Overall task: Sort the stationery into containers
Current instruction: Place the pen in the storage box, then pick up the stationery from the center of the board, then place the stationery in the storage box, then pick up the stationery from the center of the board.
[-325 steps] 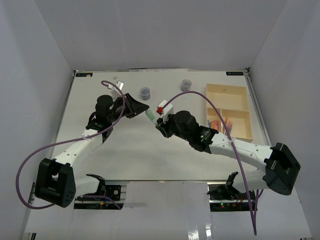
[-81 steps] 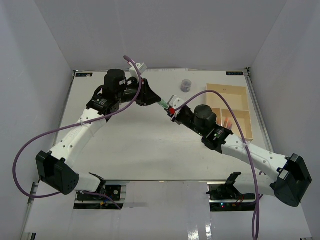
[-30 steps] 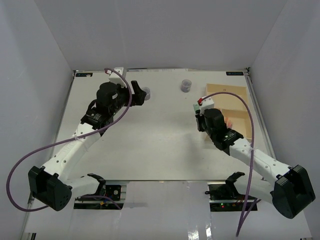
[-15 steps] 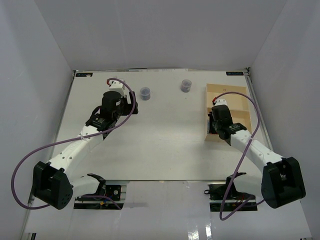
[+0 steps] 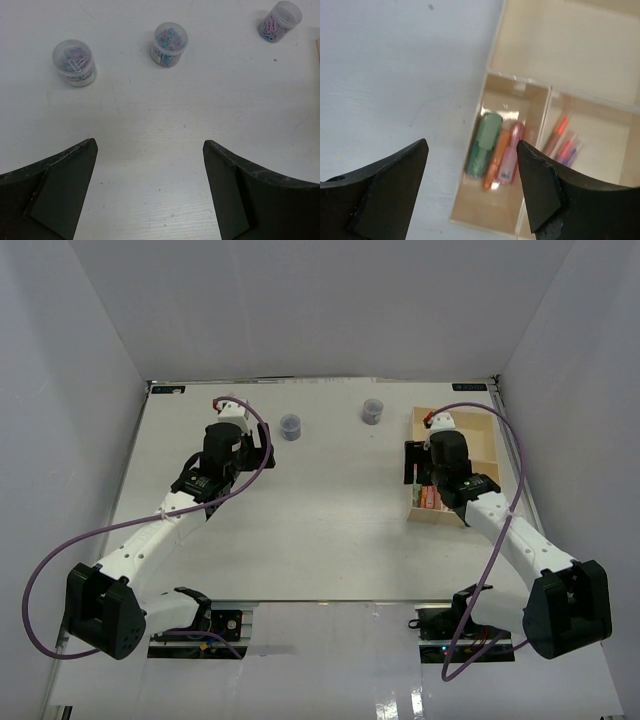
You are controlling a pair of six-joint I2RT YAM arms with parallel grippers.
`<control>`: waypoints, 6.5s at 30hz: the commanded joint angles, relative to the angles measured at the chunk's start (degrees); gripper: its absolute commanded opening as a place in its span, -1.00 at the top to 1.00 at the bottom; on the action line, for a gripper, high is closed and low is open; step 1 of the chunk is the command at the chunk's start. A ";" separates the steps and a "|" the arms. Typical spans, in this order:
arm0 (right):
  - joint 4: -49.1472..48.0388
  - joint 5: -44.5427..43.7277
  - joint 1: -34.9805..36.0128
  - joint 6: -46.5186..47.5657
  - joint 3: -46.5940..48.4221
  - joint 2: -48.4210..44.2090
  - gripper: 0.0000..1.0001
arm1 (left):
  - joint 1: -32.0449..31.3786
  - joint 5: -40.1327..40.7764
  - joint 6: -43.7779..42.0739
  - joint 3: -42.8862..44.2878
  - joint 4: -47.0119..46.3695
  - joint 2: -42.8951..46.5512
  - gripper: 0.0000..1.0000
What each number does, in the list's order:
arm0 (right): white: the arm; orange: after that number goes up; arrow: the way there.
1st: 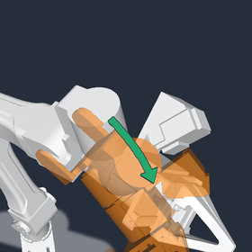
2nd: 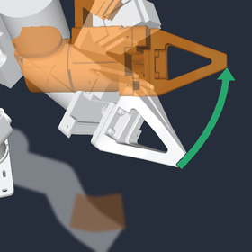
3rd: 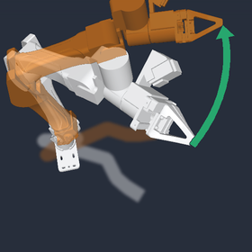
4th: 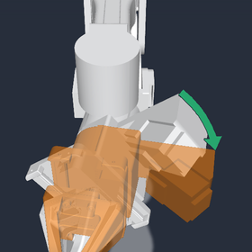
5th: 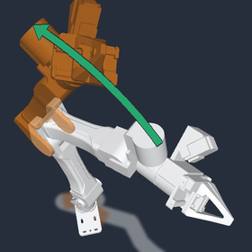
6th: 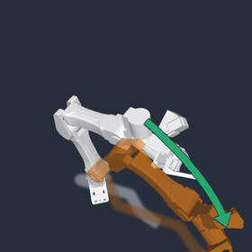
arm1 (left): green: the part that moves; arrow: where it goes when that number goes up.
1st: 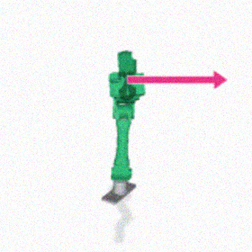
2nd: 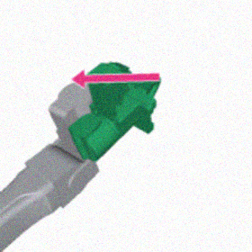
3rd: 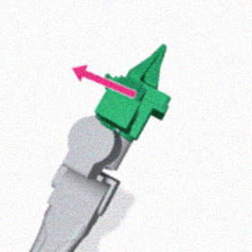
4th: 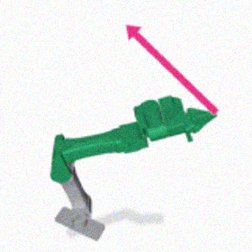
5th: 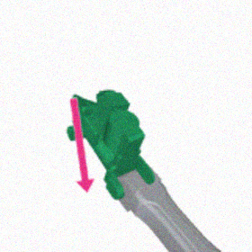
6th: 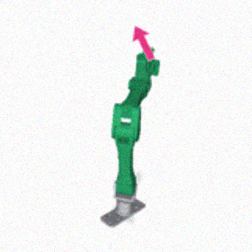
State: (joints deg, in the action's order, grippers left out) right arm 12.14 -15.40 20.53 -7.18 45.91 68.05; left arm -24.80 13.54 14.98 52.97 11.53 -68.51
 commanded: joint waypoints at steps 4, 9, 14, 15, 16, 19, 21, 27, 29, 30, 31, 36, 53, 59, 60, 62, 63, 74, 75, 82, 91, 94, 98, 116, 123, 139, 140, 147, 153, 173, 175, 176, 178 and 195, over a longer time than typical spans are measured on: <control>-16.78 11.96 0.29 6.91 9.18 5.39 -0.68 | 0.36 -0.18 -0.13 -0.15 -0.81 1.01 -0.96; -21.63 13.46 0.30 11.39 20.41 20.50 -0.92 | 0.36 -0.36 -0.04 -0.41 -0.98 0.40 -0.96; -22.07 12.60 0.30 13.86 33.17 34.67 -0.93 | 0.36 0.35 -0.31 -0.50 -1.16 -0.75 -0.96; -22.25 12.15 0.30 14.03 35.11 36.78 -0.93 | 0.36 0.26 -0.22 -0.50 -1.16 -0.92 -0.96; -22.34 11.71 0.21 14.21 38.95 40.89 -0.90 | 0.36 0.17 -0.30 -0.41 -1.07 -1.01 -0.96; -21.46 11.36 0.12 14.56 46.60 48.74 -0.86 | 0.36 -0.09 -0.31 -0.41 -0.98 -1.54 -0.96; -20.32 10.83 0.03 14.04 51.62 53.82 -0.86 | 0.36 0.08 -0.39 -0.32 -0.89 -1.80 -0.96; -19.96 7.66 -0.76 10.70 57.18 61.93 -0.86 | 0.36 -0.44 -0.48 -0.32 -0.63 -2.42 -0.96; -20.05 6.79 -1.02 10.00 57.80 62.90 -0.86 | 0.36 -0.88 -0.48 -0.15 -0.54 -2.59 -0.96; -19.96 6.96 -1.20 9.73 57.97 63.78 -0.87 | 0.36 -1.06 -0.39 -0.15 -0.54 -2.68 -0.96; -19.96 7.13 -1.37 9.38 58.15 64.22 -0.87 | 0.36 -0.89 -0.39 -0.15 -0.54 -2.77 -0.96; -19.96 8.89 -1.73 8.41 58.24 66.07 -0.92 | 0.36 -1.15 -0.39 -0.15 -0.54 -2.86 -0.96; -21.98 12.85 -2.16 7.71 53.94 59.84 0.15 | 0.36 -1.85 -0.22 -0.59 -1.16 -1.36 -0.96; -25.23 10.74 -3.22 9.11 43.67 44.64 0.17 | 0.36 -2.38 0.13 -0.68 -1.33 -0.22 -0.96; -25.67 10.57 -3.74 9.11 42.00 42.54 0.17 | 0.36 -2.64 0.31 -0.68 -1.33 0.39 -0.96; -26.03 9.95 -5.76 9.11 37.09 37.08 0.17 | 0.36 -2.82 0.48 -0.85 -1.68 1.01 -0.96; -26.29 8.90 -6.38 9.37 35.32 35.41 0.17 | 0.36 -2.99 0.49 -0.94 -1.77 1.18 -0.96; -29.28 5.82 -17.80 5.69 17.82 26.69 0.17 | 0.36 -2.20 0.84 -1.64 -2.48 2.68 -0.96; -30.06 4.95 -18.51 5.42 17.29 26.87 0.18 | 0.36 -2.12 0.84 -1.64 -2.48 2.68 -0.96; -32.71 3.36 -23.25 4.02 15.61 30.55 0.19 | 0.10 -2.29 0.84 -1.73 -2.74 2.42 -0.96; -35.43 2.30 -26.42 2.34 17.28 37.41 0.14 | 0.01 -2.73 0.93 -1.73 -2.74 1.45 -0.96; -36.31 2.04 -26.60 2.96 18.33 39.52 0.10 | 0.01 -2.99 0.93 -1.73 -2.83 1.10 -0.96; -36.84 2.13 -26.69 3.75 20.44 41.55 0.05 | 0.01 -2.90 0.66 -1.73 -2.83 0.40 -0.96; -35.87 0.11 -26.69 5.95 24.75 44.62 -0.64 | 0.01 -3.96 0.75 -1.73 -3.00 -0.22 -0.96; -36.22 3.26 -25.81 9.01 22.83 40.06 -0.68 | 0.01 -3.96 0.75 -1.73 -3.00 0.31 -0.96; -18.91 22.95 -0.95 19.84 38.80 37.05 -0.80 | 0.19 -0.71 1.36 -1.82 -2.74 1.89 -0.96; -18.30 24.44 1.15 19.66 41.34 39.59 -0.80 | 0.19 -0.36 1.36 -1.90 -2.74 1.98 -0.96; -15.31 29.72 9.08 18.52 54.27 52.26 -0.80 | 0.63 0.26 1.36 -1.99 -2.92 2.24 -0.96; -12.23 29.90 13.12 17.47 65.95 63.25 -0.80 | 0.71 -0.09 1.36 -1.91 -2.83 2.15 -0.96; -16.27 26.12 15.50 8.94 73.89 75.56 -0.84 | 0.80 -1.32 1.54 -1.82 -2.83 2.07 -0.96; -17.23 26.03 15.50 8.68 73.62 75.74 -0.86 | 0.80 -1.41 1.54 -1.82 -2.83 2.07 -0.96; -17.59 26.03 15.50 8.59 73.53 75.82 -0.89 | 0.80 -1.41 1.54 -1.82 -2.83 2.15 -0.96; -18.73 26.12 15.50 8.59 73.44 76.00 -0.93 | 0.80 -1.41 1.54 -1.82 -2.74 2.07 -0.96; -23.39 24.36 15.50 8.67 70.64 74.60 0.03 | 0.80 -1.85 1.54 -1.91 -2.92 2.33 -0.96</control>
State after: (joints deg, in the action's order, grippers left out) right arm -6.90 10.07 35.77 1.65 117.30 144.81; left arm -24.32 12.45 16.16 51.31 9.80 -68.40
